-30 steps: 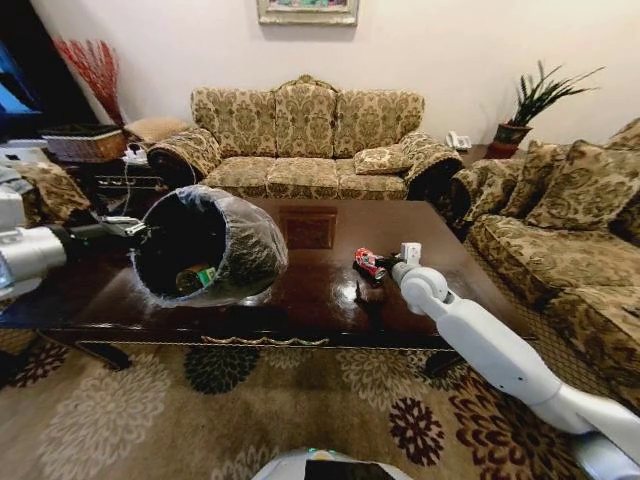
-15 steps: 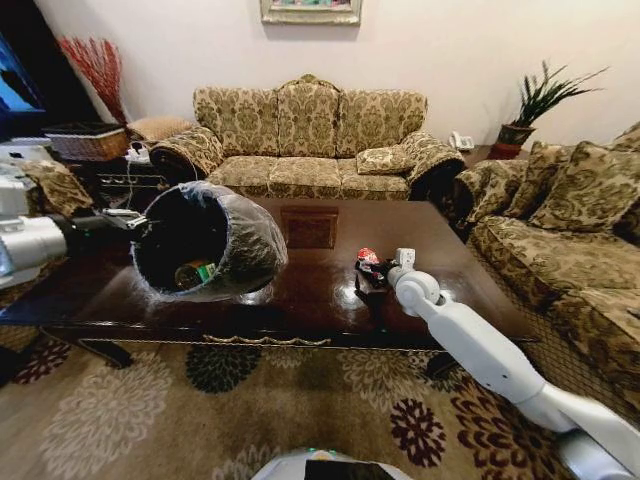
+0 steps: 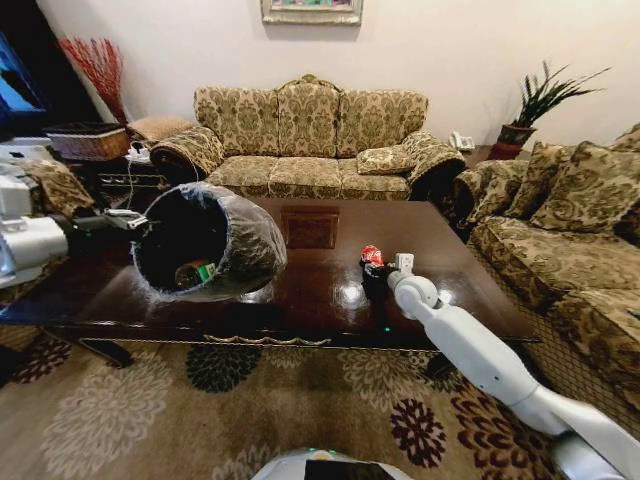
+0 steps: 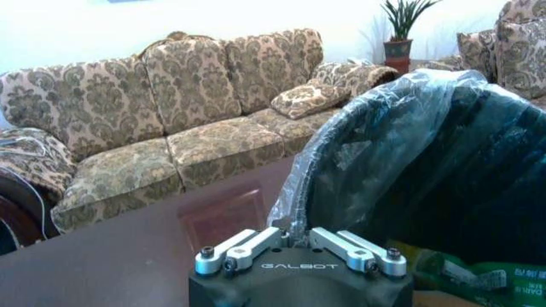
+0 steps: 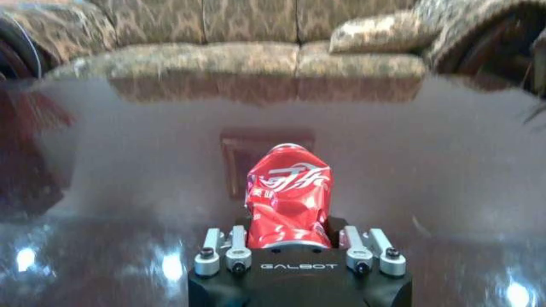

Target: Move to the front of the table and place the trash on the table into the trash bin.

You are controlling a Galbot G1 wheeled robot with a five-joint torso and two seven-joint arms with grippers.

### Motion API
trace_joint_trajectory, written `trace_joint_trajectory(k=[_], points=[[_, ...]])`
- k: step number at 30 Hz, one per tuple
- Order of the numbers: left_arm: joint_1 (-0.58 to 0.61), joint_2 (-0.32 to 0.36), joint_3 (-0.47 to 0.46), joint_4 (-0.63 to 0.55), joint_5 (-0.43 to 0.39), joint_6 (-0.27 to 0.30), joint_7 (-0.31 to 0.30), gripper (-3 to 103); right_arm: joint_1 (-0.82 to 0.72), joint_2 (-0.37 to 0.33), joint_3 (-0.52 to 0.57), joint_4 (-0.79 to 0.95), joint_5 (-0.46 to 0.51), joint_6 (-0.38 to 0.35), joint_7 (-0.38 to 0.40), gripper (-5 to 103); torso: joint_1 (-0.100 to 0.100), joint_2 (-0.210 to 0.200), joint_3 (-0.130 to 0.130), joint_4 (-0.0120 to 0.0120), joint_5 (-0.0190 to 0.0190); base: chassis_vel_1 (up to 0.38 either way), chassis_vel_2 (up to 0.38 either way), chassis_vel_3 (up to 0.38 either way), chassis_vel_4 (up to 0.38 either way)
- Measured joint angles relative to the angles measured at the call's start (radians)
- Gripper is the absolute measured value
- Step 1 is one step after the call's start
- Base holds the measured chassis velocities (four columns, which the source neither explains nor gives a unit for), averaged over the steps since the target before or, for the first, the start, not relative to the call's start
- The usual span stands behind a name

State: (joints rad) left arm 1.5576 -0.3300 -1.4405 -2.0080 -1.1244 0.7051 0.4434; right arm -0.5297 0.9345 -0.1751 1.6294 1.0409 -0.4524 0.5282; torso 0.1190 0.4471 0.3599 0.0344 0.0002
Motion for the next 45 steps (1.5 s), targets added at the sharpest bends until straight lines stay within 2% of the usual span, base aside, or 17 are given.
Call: trace_joint_trajectory(k=[1, 5, 9, 10, 13, 17, 20, 21, 22, 25, 26, 29, 31, 35, 37, 42, 45], points=[[0.0, 0.0, 0.001, 0.0, 0.0, -0.001, 0.0, 0, 0.002, -0.003, -0.001, 0.009, -0.005, 0.01, 0.002, 50, 0.0, 0.0, 0.0, 0.0, 0.0, 0.0, 0.0, 0.0, 0.0], [0.0, -0.005, 0.006, -0.003, 0.0, -0.007, -0.001, 0, 0.014, -0.017, -0.002, 0.031, -0.01, 0.035, 0.013, 49, 0.0, 0.0, 0.0, 0.0001, -0.0006, 0.0, 0.0, 0.0, 0.0], [0.001, -0.009, 0.009, -0.007, 0.002, -0.008, -0.002, 0, 0.018, -0.041, -0.003, 0.06, -0.07, 0.066, -0.001, 49, 0.0, 0.0, 0.0, 0.0001, 0.0, 0.0, 0.0, 0.0, 0.0], [0.004, -0.011, 0.011, -0.009, 0.004, -0.009, -0.006, 0, 0.031, -0.062, -0.003, 0.106, -0.109, 0.084, -0.018, 49, 0.0, 0.0, 0.0, -0.0003, 0.0003, 0.0, 0.0, 0.0, 0.0], [0.01, -0.011, 0.017, -0.013, 0.006, -0.011, -0.013, 0, 0.077, -0.086, -0.011, 0.188, -0.115, 0.091, -0.036, 49, 0.0, 0.0, 0.0, -0.0004, 0.0002, 0.0, 0.0, 0.0, 0.0], [0.013, 0.017, 0.047, -0.025, 0.008, -0.012, -0.022, 0, 0.23, -0.117, -0.024, 0.346, -0.007, 0.068, -0.072, 49, 0.0, 0.0, 0.0, 0.0002, -0.0009, 0.0, 0.0, 0.0, 0.0], [0.024, 0.081, 0.072, -0.023, -0.004, -0.007, -0.049, 0, 0.381, -0.096, -0.057, 0.41, 0.075, 0.042, -0.162, 49, 0.0, 0.0, 0.0, 0.0008, -0.0009, 0.0, 0.0, 0.0, 0.0], [0.024, 0.081, 0.072, -0.023, -0.004, -0.007, -0.049, 0, 0.381, -0.096, -0.057, 0.41, 0.075, 0.042, -0.162, 49, 0.0, 0.0, 0.0, 0.0008, -0.0009, 0.0, 0.0, 0.0, 0.0], [0.024, 0.131, 0.08, -0.008, -0.028, -0.007, -0.067, 0, 0.419, -0.089, -0.064, 0.425, 0.099, 0.042, -0.186, 49, 0.0, 0.0, 0.0, 0.0007, -0.0007, 0.0, 0.0, 0.0, 0.0], [0.026, 0.273, 0.082, 0.044, -0.09, -0.007, -0.077, 0, 0.509, -0.05, -0.08, 0.451, 0.184, 0.035, -0.245, 49, 0.0, 0.0, 0.0, -0.0006, 0.0003, 0.0, 0.0, 0.0, 0.0], [0.026, 0.273, 0.082, 0.044, -0.09, -0.007, -0.077, 0, 0.509, -0.05, -0.08, 0.451, 0.184, 0.035, -0.245, 49, 0.0, 0.0, 0.0, -0.0006, 0.0003, 0.0, 0.0, 0.0, 0.0], [0.03, 0.391, 0.065, 0.106, -0.161, -0.006, -0.08, 0, 0.614, 0.033, -0.141, 0.443, 0.277, 0.037, -0.284, 49, 0.0, 0.0, 0.0, -0.0007, 0.0008, 0.0, 0.0, 0.0, 0.0], [0.031, 0.409, 0.062, 0.115, -0.173, -0.006, -0.078, 0, 0.636, 0.051, -0.16, 0.438, 0.288, 0.037, -0.29, 49, 0.0, 0.0, 0.0, -0.0004, 0.0008, 0.0, 0.0, 0.0, 0.0], [0.039, 0.451, 0.059, 0.143, -0.19, -0.001, -0.079, 0, 0.737, 0.159, -0.281, 0.371, 0.297, 0.028, -0.298, 49, 0.0, 0.0, 0.0, 0.0005, -0.0011, 0.0, 0.0, 0.0, 0.0], [0.041, 0.458, 0.057, 0.151, -0.195, 0.0, -0.079, 0, 0.769, 0.217, -0.342, 0.326, 0.289, 0.008, -0.263, 49, 0.0, 0.0, 0.0, 0.0007, -0.0013, 0.0, 0.0, 0.0, 0.0], [0.041, 0.458, 0.056, 0.154, -0.196, 0.002, -0.079, 0, 0.781, 0.275, -0.406, 0.264, 0.255, -0.008, -0.24, 49, 0.0, 0.0, 0.0, 0.0002, -0.0004, 0.0, 0.0, 0.0, 0.0], [0.04, 0.454, 0.054, 0.157, -0.196, 0.002, -0.079, 0, 0.779, 0.319, -0.428, 0.249, 0.221, -0.055, -0.188, 49, 0.0, 0.0, 0.0, 0.0, -0.0002, 0.0, 0.0, 0.0, 0.0]])
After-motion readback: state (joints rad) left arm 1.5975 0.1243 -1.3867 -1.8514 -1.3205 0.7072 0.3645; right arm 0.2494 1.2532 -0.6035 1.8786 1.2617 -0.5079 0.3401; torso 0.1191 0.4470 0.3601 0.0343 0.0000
